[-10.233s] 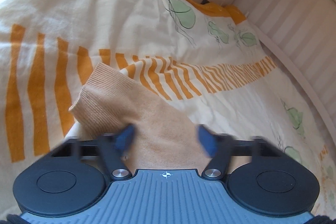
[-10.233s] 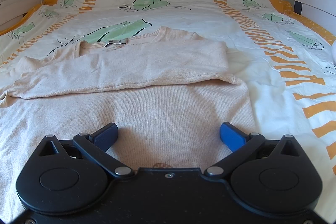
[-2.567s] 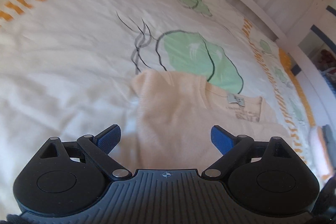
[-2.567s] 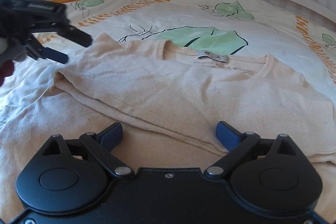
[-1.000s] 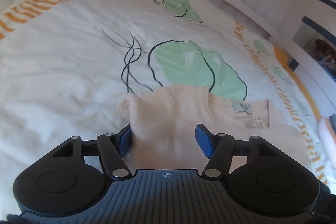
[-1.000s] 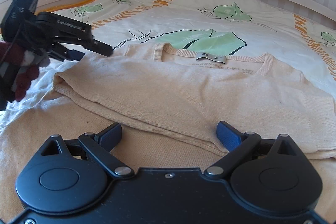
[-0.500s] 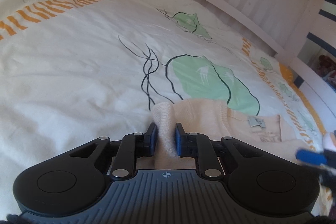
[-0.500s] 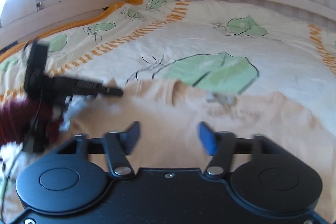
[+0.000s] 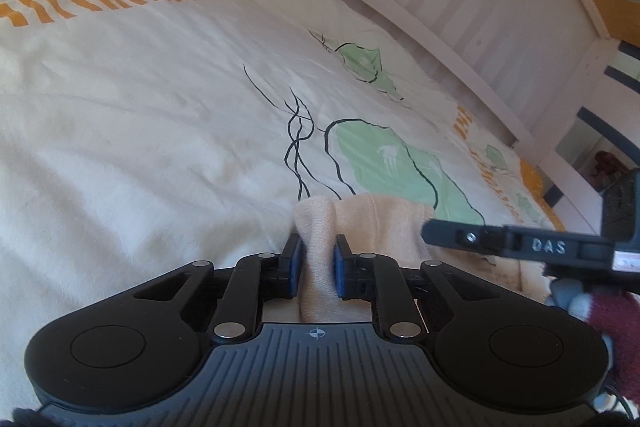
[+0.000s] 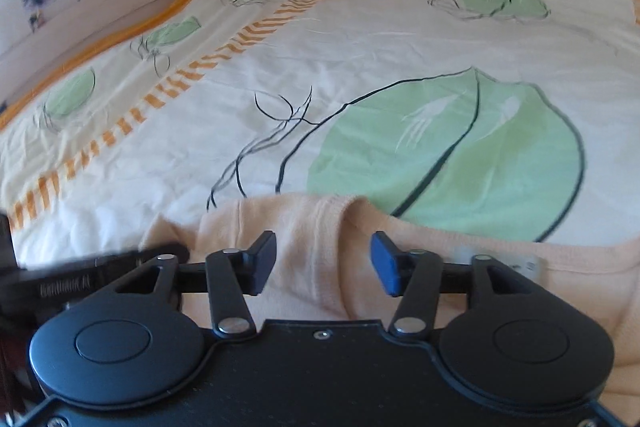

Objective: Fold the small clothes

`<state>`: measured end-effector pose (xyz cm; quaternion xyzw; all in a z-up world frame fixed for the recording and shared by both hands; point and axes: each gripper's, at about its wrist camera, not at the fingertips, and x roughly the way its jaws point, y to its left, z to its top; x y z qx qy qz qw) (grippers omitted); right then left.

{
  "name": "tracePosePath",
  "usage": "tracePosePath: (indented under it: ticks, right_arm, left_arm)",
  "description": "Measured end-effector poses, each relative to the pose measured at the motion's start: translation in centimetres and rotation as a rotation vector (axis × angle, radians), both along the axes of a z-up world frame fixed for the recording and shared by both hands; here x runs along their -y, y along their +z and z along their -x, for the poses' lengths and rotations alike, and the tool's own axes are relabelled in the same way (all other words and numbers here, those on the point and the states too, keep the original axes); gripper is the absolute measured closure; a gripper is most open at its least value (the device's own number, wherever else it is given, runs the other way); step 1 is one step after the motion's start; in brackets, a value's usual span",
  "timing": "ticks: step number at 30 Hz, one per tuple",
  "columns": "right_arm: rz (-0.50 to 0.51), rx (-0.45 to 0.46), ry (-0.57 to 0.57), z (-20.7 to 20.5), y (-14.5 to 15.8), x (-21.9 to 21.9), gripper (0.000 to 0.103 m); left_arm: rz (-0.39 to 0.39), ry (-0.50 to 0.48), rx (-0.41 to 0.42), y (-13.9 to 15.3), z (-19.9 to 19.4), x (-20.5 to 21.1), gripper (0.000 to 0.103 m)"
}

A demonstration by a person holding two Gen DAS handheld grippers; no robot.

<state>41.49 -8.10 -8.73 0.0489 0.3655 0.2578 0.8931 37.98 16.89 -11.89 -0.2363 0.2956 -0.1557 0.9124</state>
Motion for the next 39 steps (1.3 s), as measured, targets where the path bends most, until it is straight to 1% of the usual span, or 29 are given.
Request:
tracePosePath:
  ticks: [3, 4, 5, 6, 7, 9, 10, 12, 14, 15, 16, 17, 18, 19, 20, 22, 23, 24, 25, 26, 27, 28, 29, 30, 32, 34, 36, 37, 39]
  right_arm:
    - [-0.043, -0.039, -0.018, -1.0, -0.4, -0.3, 0.042]
    - [-0.063, -0.059, -0.029, -1.4, -0.6, -0.2, 0.046]
    - [-0.080, -0.075, -0.029, -1.5, -0.8, -0.3, 0.053]
    - [-0.074, -0.078, -0.030, -1.6, -0.7, -0.5, 0.095]
    - [-0.050, -0.053, -0.032, -1.3, -0.5, -0.7, 0.094]
    - [0.050, 0.044, -0.051, -0.5, 0.3, -1.3, 0.094]
    - [0.085, 0.062, -0.069, -0.5, 0.3, -1.3, 0.094]
    - [0.115, 0.032, -0.096, -1.1, -0.4, -1.2, 0.095]
    - [0.121, 0.027, -0.087, -1.2, -1.0, -1.2, 0.094]
    - [0.121, 0.029, -0.076, -1.2, -1.2, -1.3, 0.093]
    - [0.114, 0.019, -0.061, -1.4, -1.3, -1.4, 0.088]
    - [0.106, 0.019, -0.057, -1.5, -1.4, -1.4, 0.087]
    - [0.094, 0.024, -0.058, -1.5, -1.3, -1.2, 0.083]
    - [0.059, 0.024, -0.059, -1.5, -1.2, -0.8, 0.070]
    - [0.022, 0.027, -0.065, -1.3, -0.9, -0.2, 0.064]
    - [-0.034, 0.069, -0.104, -0.4, -0.1, 0.9, 0.040]
    - [-0.052, 0.102, -0.129, 0.4, 0.5, 1.8, 0.036]
    - [-0.061, 0.121, -0.142, 1.1, 1.0, 2.4, 0.035]
    - [-0.064, 0.132, -0.152, 1.9, 1.6, 3.3, 0.035]
    - [-0.060, 0.142, -0.161, 2.6, 2.1, 4.1, 0.034]
    - [-0.047, 0.155, -0.171, 3.6, 2.6, 5.0, 0.033]
    - [-0.031, 0.168, -0.179, 4.5, 3.0, 5.8, 0.029]
    - [-0.010, 0.180, -0.186, 5.3, 3.5, 6.6, 0.027]
    - [0.010, 0.188, -0.189, 6.0, 3.9, 7.0, 0.025]
    - [0.056, 0.204, -0.188, 7.5, 4.2, 7.5, 0.024]
    - [0.104, 0.213, -0.171, 8.9, 3.9, 7.5, 0.020]
    - [0.155, 0.199, -0.154, 10.0, 3.3, 7.4, 0.018]
    - [0.181, 0.186, -0.155, 10.5, 2.7, 7.6, 0.018]
    - [0.256, 0.150, -0.176, 11.0, 1.5, 8.3, 0.018]
  left_arm:
    - [0.000, 0.000, 0.002, -0.1, 0.1, 0.0, 0.086]
    - [-0.003, 0.000, 0.003, -0.1, 0.1, -0.1, 0.086]
    - [-0.003, 0.001, 0.003, -0.1, 0.1, 0.0, 0.086]
    - [-0.001, 0.001, 0.003, -0.1, 0.1, -0.1, 0.086]
    - [0.003, 0.001, 0.004, -0.1, 0.2, -0.1, 0.086]
    - [0.007, 0.010, 0.007, -0.1, 0.3, -0.2, 0.086]
    - [0.007, 0.022, 0.008, -0.1, 0.3, -0.3, 0.086]
    - [0.019, 0.061, 0.004, -0.2, 0.5, -0.6, 0.086]
    - [0.030, 0.079, -0.008, -0.3, 0.4, -0.8, 0.087]
    - [0.022, 0.084, -0.012, -0.2, 0.4, -0.7, 0.087]
    - [0.007, 0.086, -0.014, -0.2, 0.3, -0.6, 0.087]
    - [-0.009, 0.088, -0.016, -0.1, 0.3, -0.3, 0.087]
    - [-0.019, 0.089, -0.018, 0.0, 0.2, -0.2, 0.087]
    - [-0.023, 0.090, -0.019, 0.1, 0.2, -0.2, 0.087]
    - [-0.020, 0.090, -0.019, 0.0, 0.2, -0.2, 0.087]
    - [-0.005, 0.090, -0.021, 0.0, 0.2, -0.5, 0.087]
    - [-0.003, 0.089, -0.023, 0.2, 0.2, -0.4, 0.087]
    - [-0.005, 0.080, -0.025, 0.4, 0.1, -0.4, 0.086]
    - [-0.014, 0.074, -0.027, 0.7, 0.0, -0.3, 0.080]
    - [-0.034, 0.067, -0.027, 1.3, 0.1, -0.2, 0.069]
    - [-0.068, 0.066, -0.026, 2.0, 0.3, 0.1, 0.061]
    - [-0.106, 0.070, -0.024, 2.8, 0.6, 0.4, 0.041]
    - [-0.144, 0.075, -0.021, 3.7, 1.1, 0.8, 0.023]
    - [-0.168, 0.068, -0.013, 4.5, 1.7, 1.3, 0.022]
    - [-0.217, 0.020, 0.007, 5.5, 2.9, 2.6, 0.022]
    - [-0.304, -0.026, 0.023, 5.8, 4.0, 4.6, 0.022]
    - [-0.408, -0.080, 0.035, 5.3, 4.8, 6.4, 0.022]
    - [-0.457, -0.096, 0.028, 4.8, 5.1, 7.1, 0.022]
    - [-0.527, -0.091, -0.012, 3.5, 5.1, 7.3, 0.022]
